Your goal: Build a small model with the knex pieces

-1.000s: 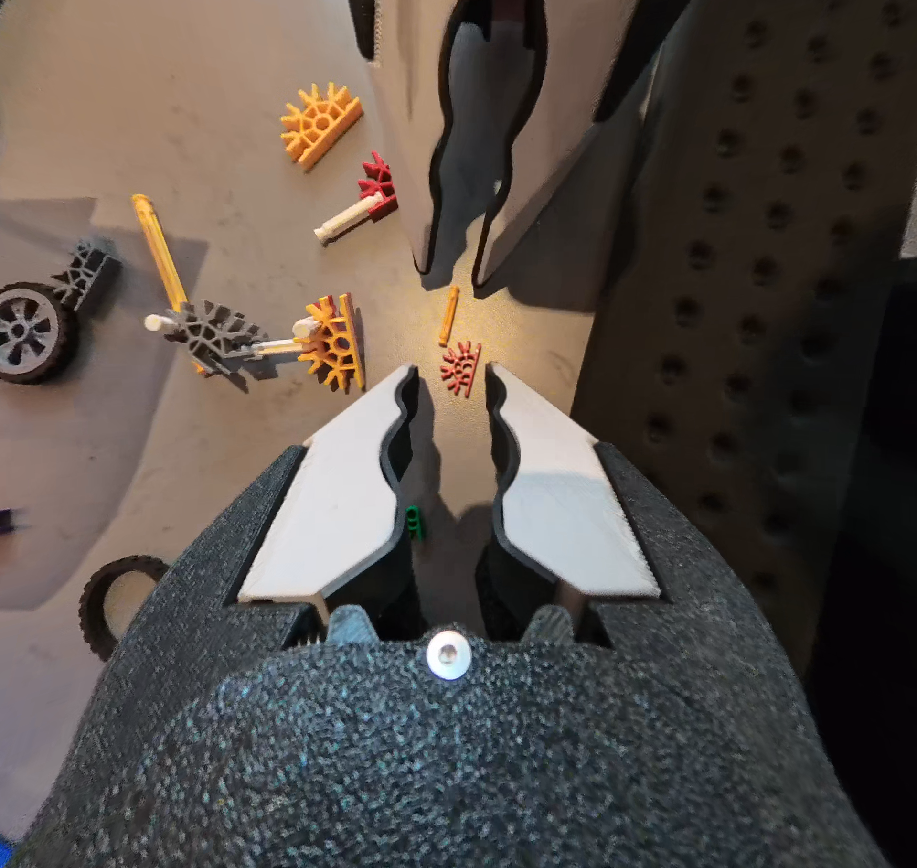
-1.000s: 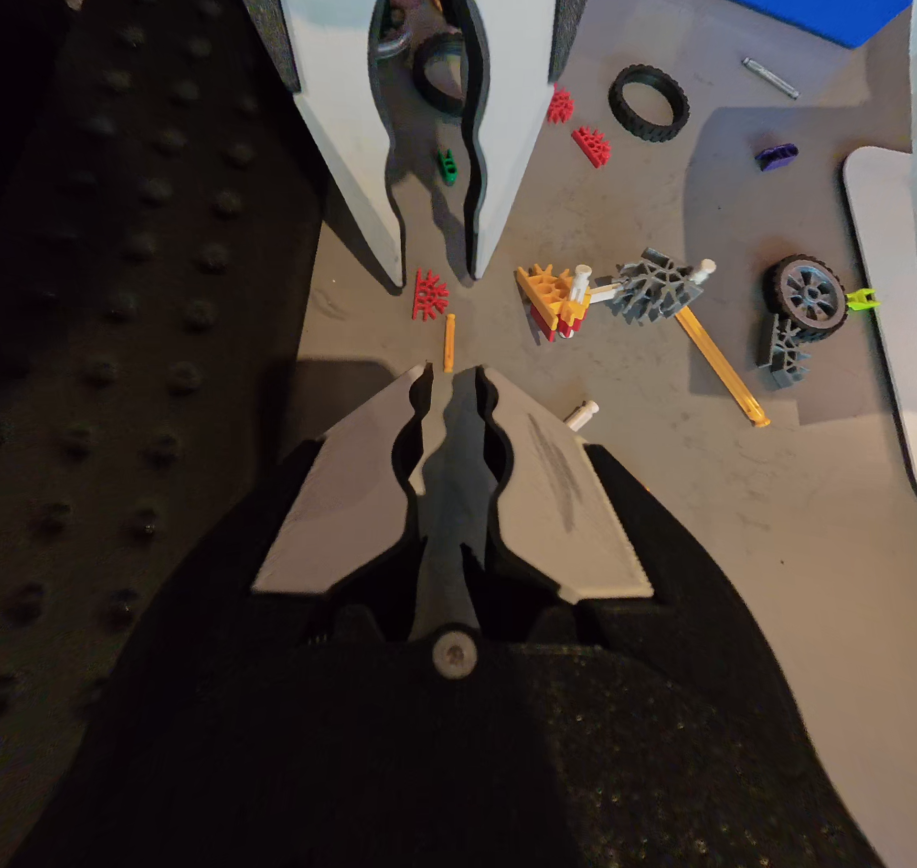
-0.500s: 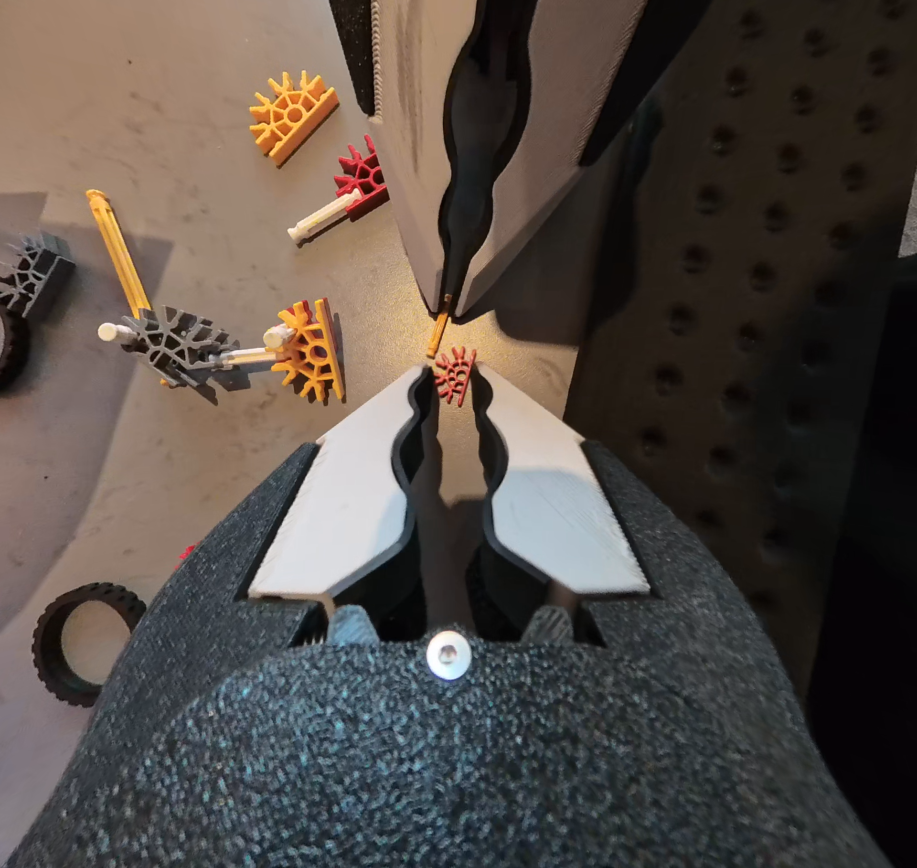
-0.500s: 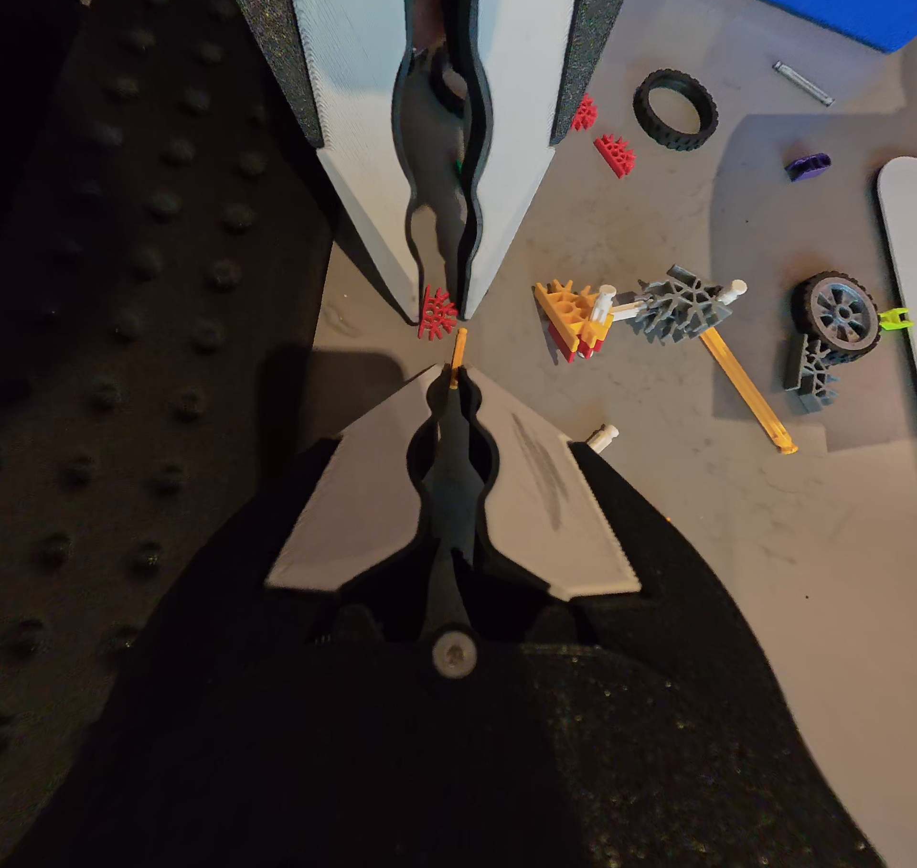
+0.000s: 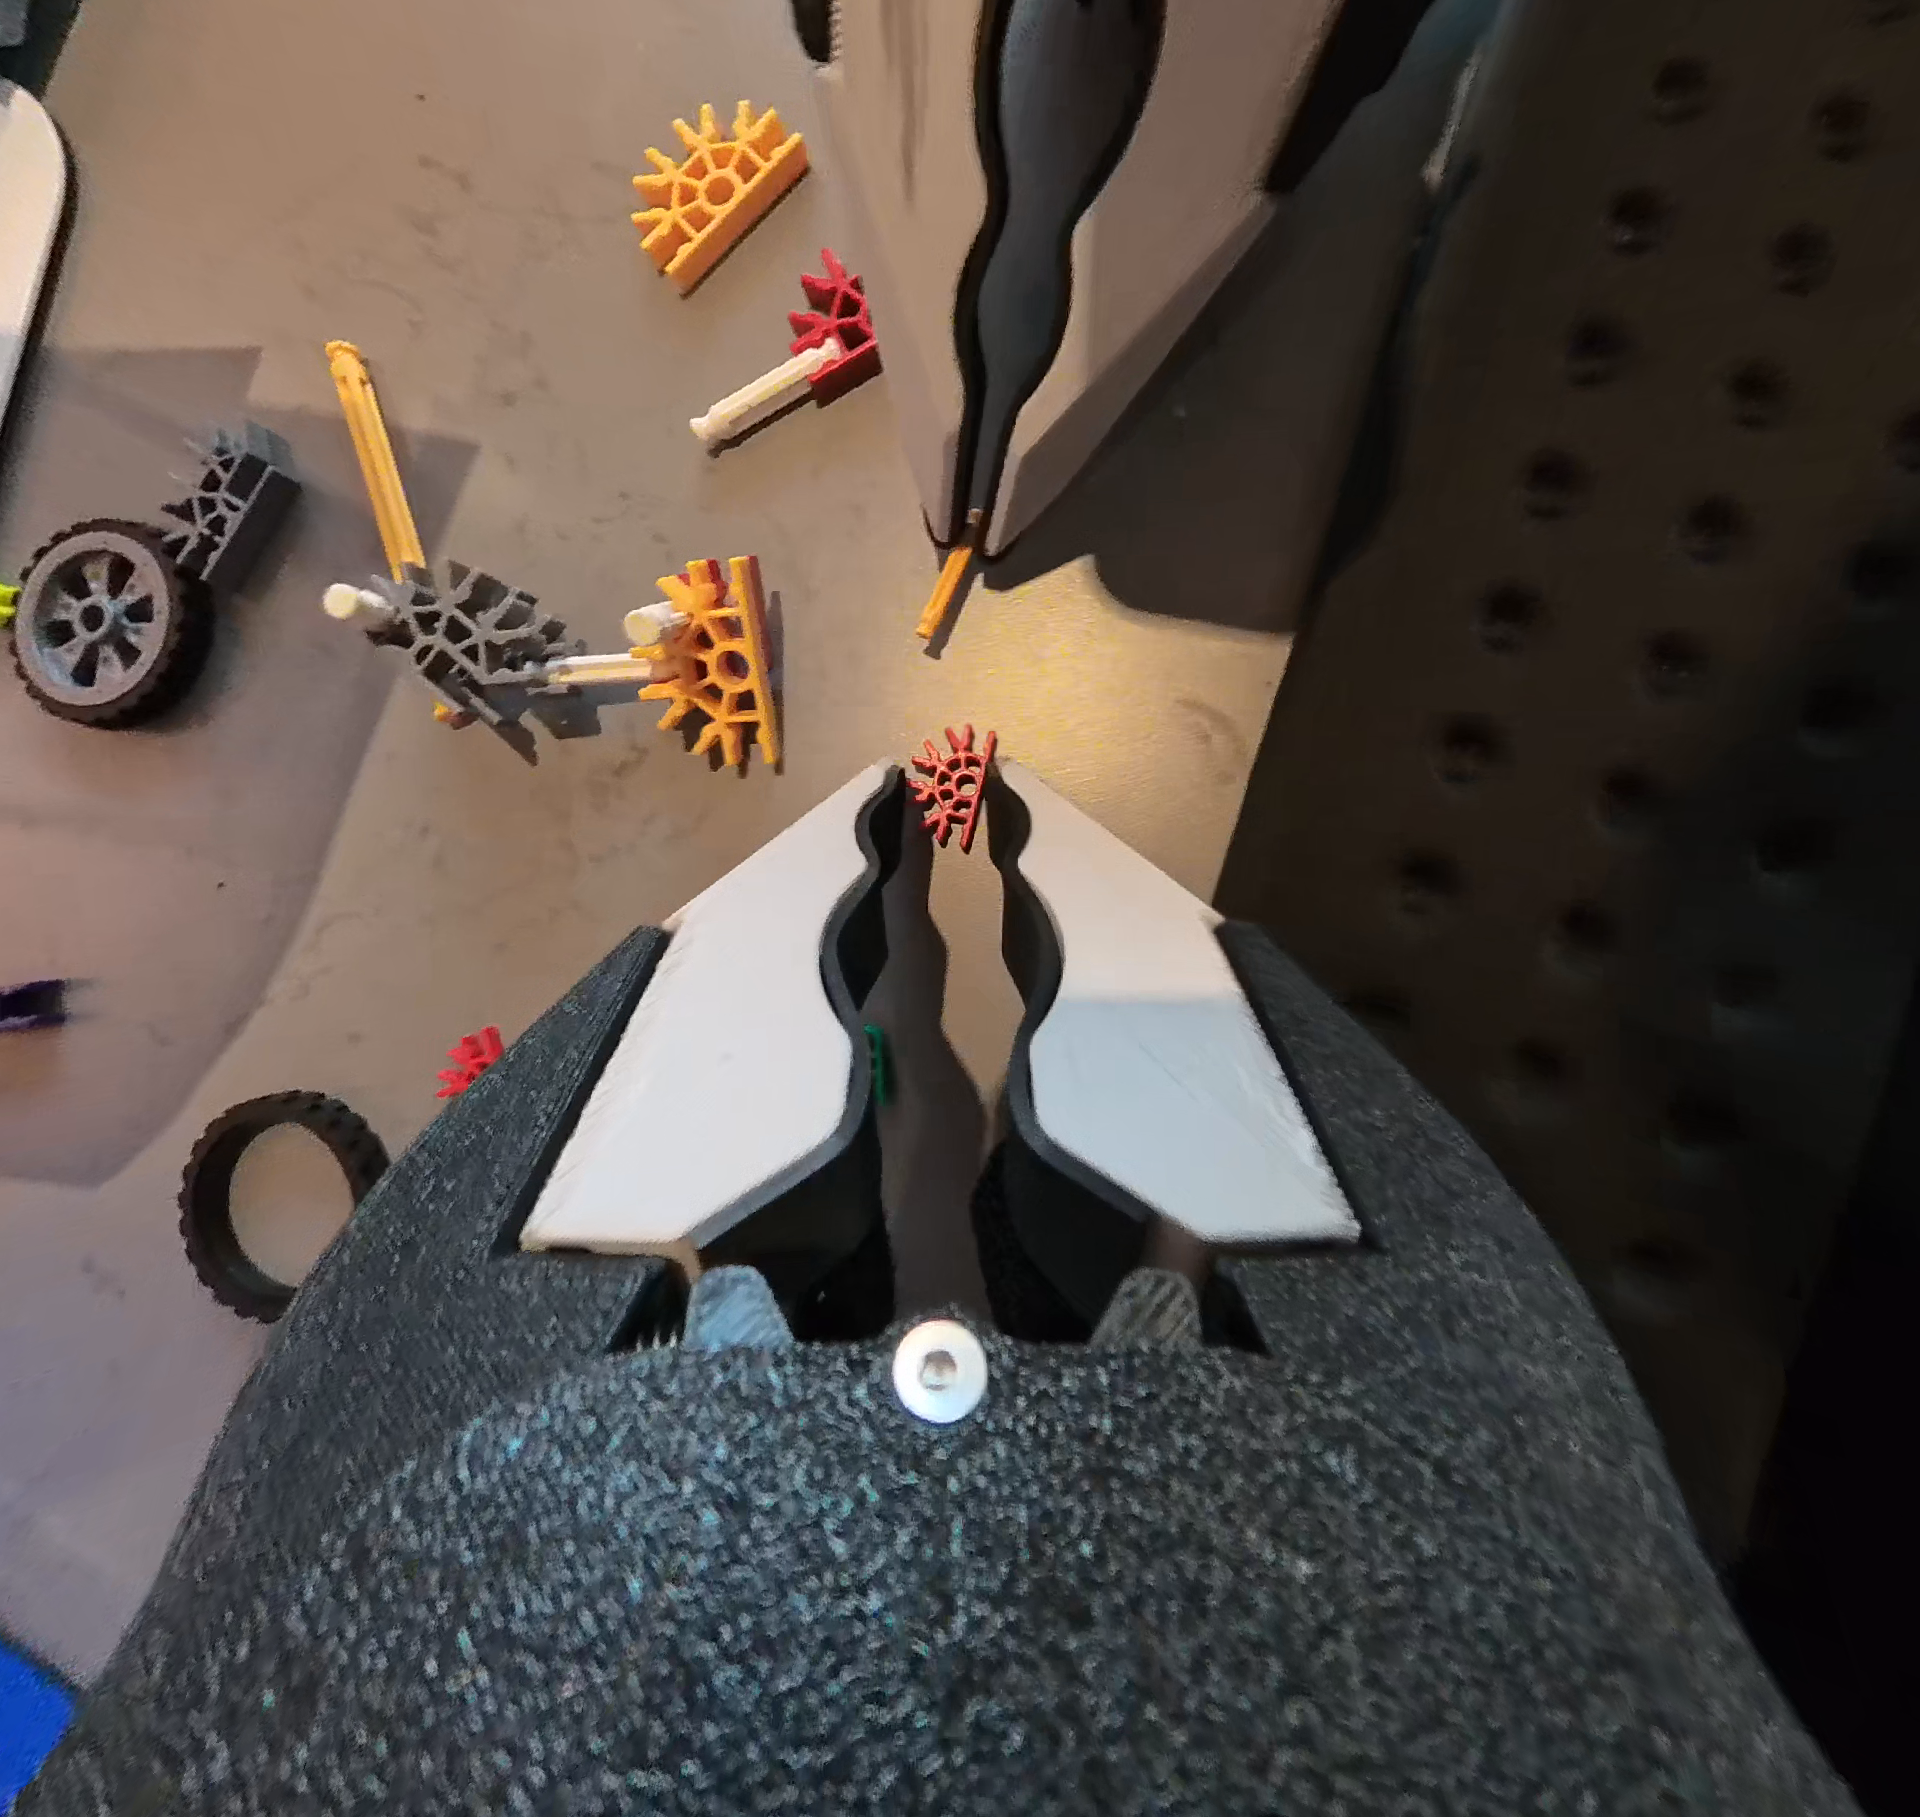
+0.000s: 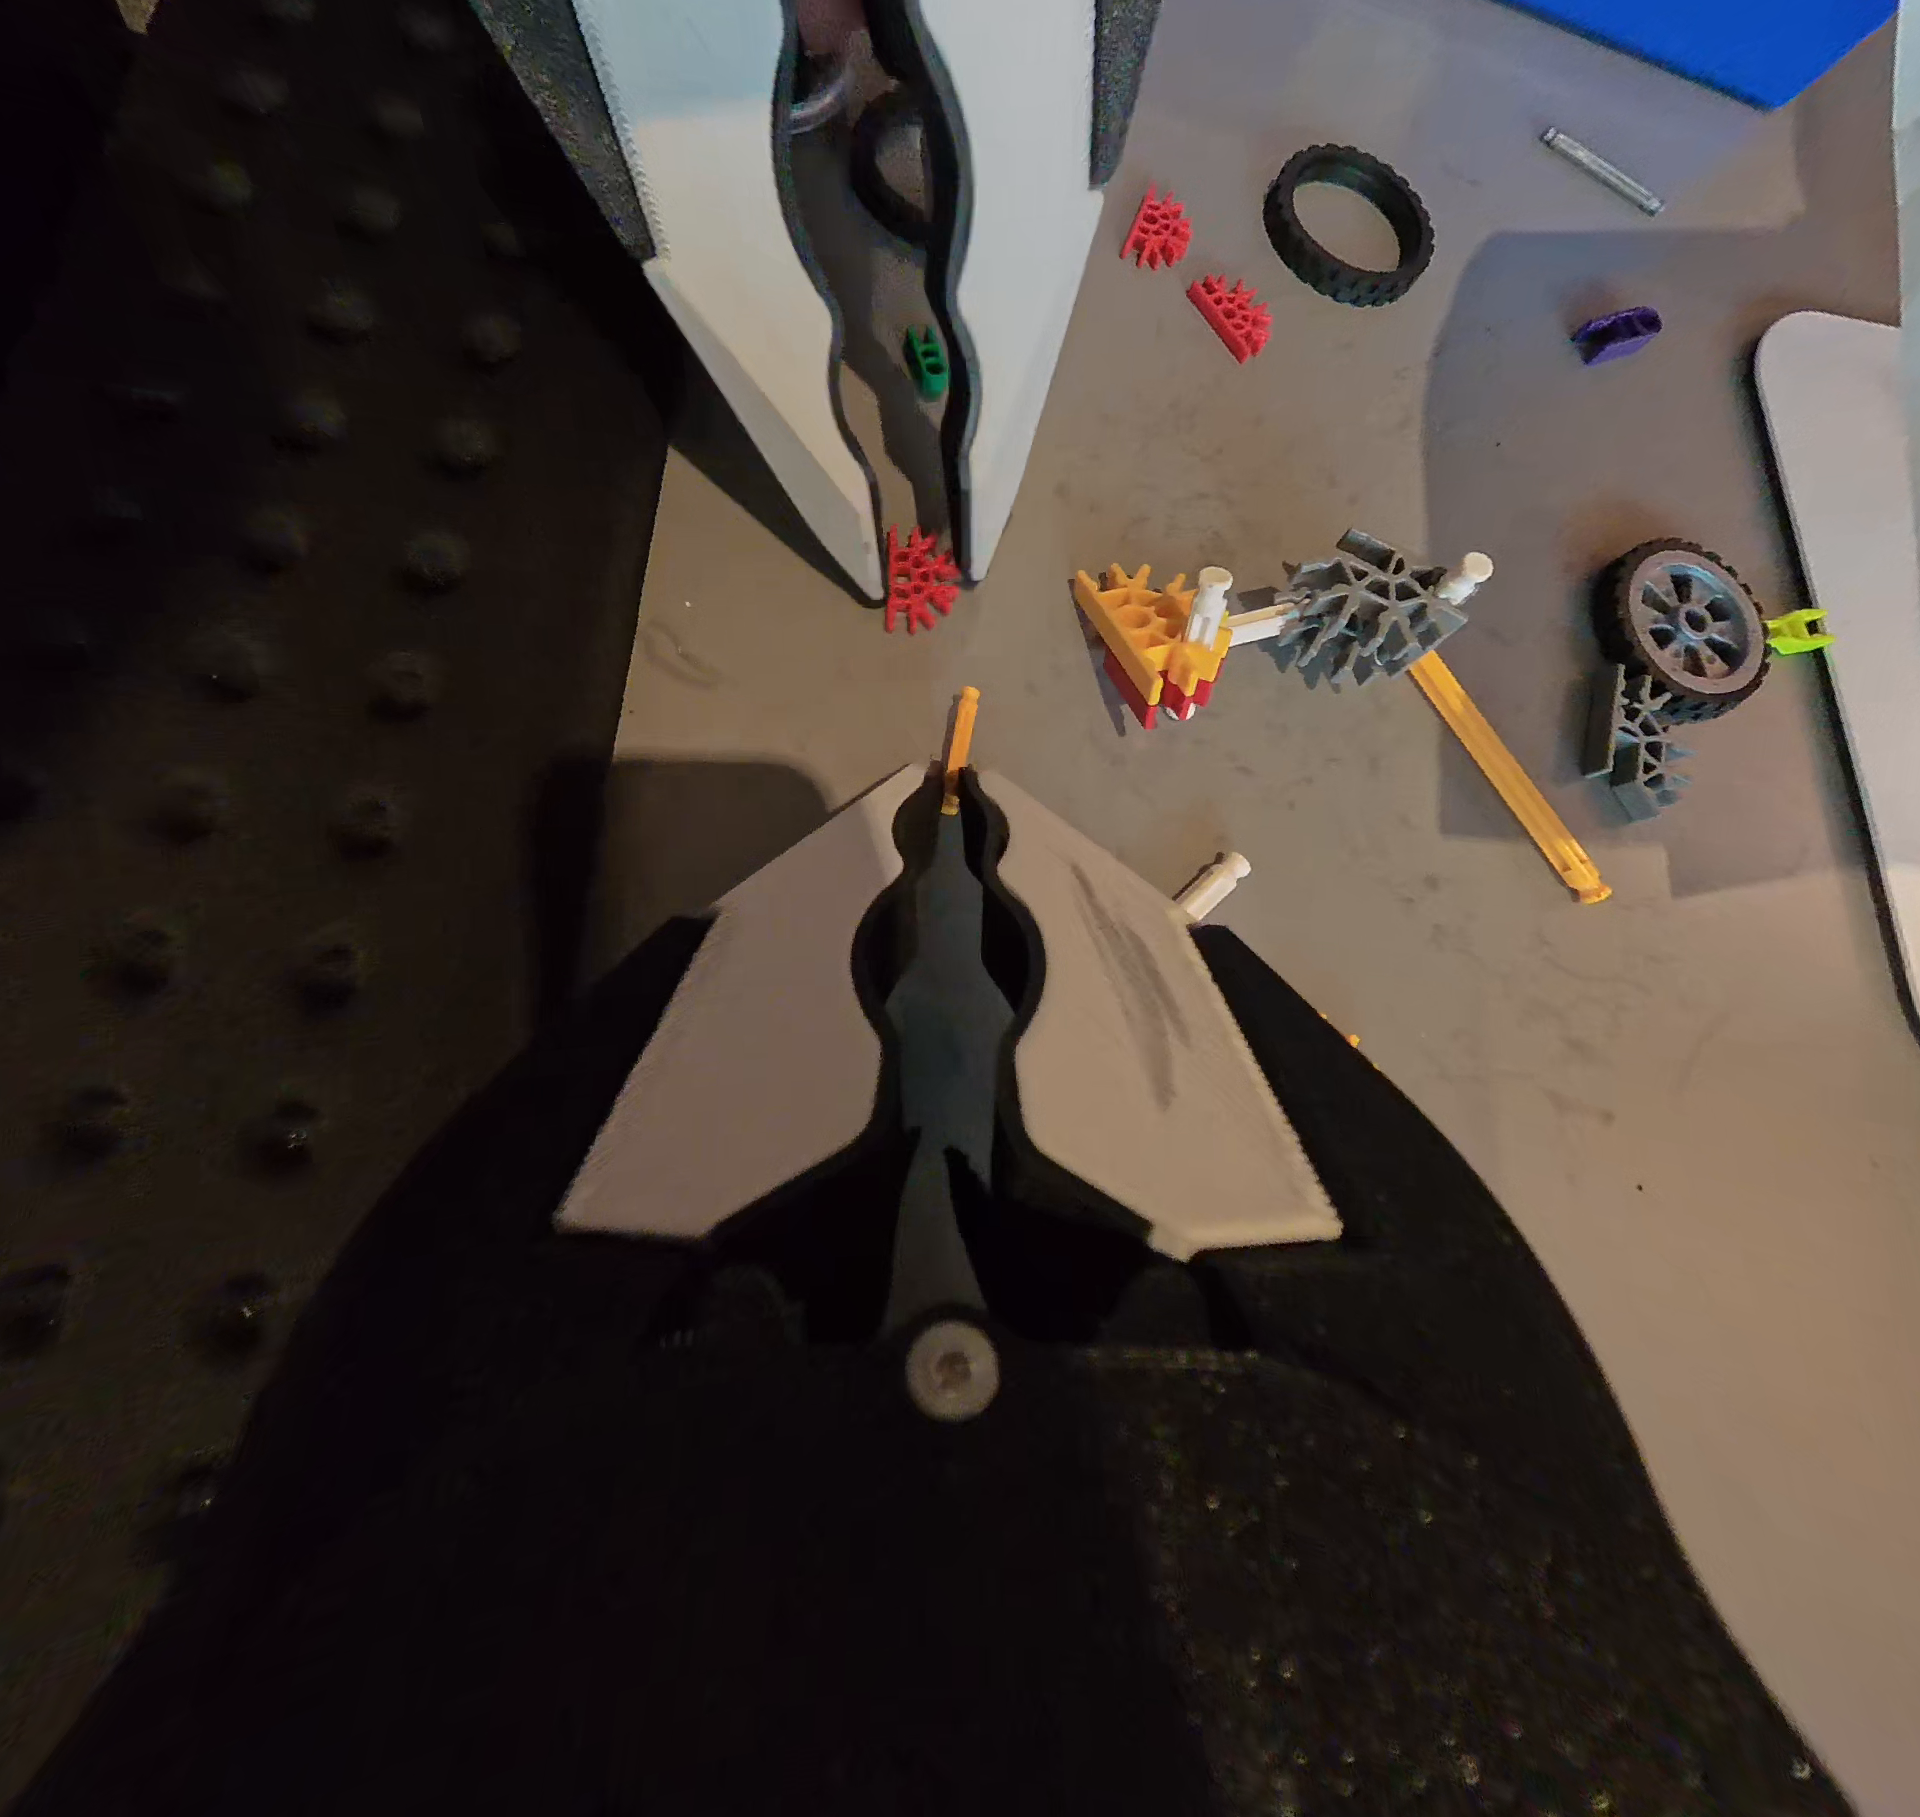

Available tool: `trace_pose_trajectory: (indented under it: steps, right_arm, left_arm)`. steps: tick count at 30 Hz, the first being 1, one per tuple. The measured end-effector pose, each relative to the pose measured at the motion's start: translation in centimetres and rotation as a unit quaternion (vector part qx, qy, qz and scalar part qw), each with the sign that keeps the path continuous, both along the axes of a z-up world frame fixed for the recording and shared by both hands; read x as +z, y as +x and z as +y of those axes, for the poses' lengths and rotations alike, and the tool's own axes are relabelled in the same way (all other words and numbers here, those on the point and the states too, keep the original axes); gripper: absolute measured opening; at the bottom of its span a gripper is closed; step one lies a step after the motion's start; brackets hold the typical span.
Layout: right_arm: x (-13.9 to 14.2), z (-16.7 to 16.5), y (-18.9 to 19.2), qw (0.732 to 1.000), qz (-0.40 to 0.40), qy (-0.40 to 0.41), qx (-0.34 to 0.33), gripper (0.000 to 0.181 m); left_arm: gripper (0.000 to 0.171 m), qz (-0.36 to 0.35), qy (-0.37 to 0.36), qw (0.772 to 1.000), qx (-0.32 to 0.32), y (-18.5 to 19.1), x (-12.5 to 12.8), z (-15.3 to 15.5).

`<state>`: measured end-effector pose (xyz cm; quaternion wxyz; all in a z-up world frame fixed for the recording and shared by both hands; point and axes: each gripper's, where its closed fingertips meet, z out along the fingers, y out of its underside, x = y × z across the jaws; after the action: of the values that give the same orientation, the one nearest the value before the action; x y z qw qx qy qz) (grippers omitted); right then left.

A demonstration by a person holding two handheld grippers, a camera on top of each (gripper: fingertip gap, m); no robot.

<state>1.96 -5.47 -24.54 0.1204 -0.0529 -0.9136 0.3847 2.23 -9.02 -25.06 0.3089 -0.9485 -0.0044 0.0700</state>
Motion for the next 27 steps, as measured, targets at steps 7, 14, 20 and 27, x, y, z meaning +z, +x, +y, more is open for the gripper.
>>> trace_pose_trajectory:
  steps: [7, 14, 20, 27]
  right_arm:
    - [-0.4, -0.1, -0.1, 1.000, -0.002, 0.002, -0.003, 0.002]
    - [-0.4, 0.3, -0.4, 1.000, -0.003, 0.001, -0.010, 0.002]
    - [-0.4, 0.3, -0.3, 1.000, -0.003, -0.002, -0.009, 0.002]
    - [-0.3, 0.4, -0.4, 1.000, -0.009, -0.011, -0.013, 0.002]
  left_arm:
    - [0.013, 0.011, 0.008, 1.000, 0.012, -0.8, 0.0, 0.2]
    - [0.023, 0.012, 0.034, 0.999, 0.022, -1.0, 1.1, -0.1]
    - [0.023, 0.028, 0.076, 0.997, 0.010, -0.5, 5.4, -2.2]
    - [0.020, 0.109, 0.064, 0.990, 0.070, -4.3, 10.5, -9.9]
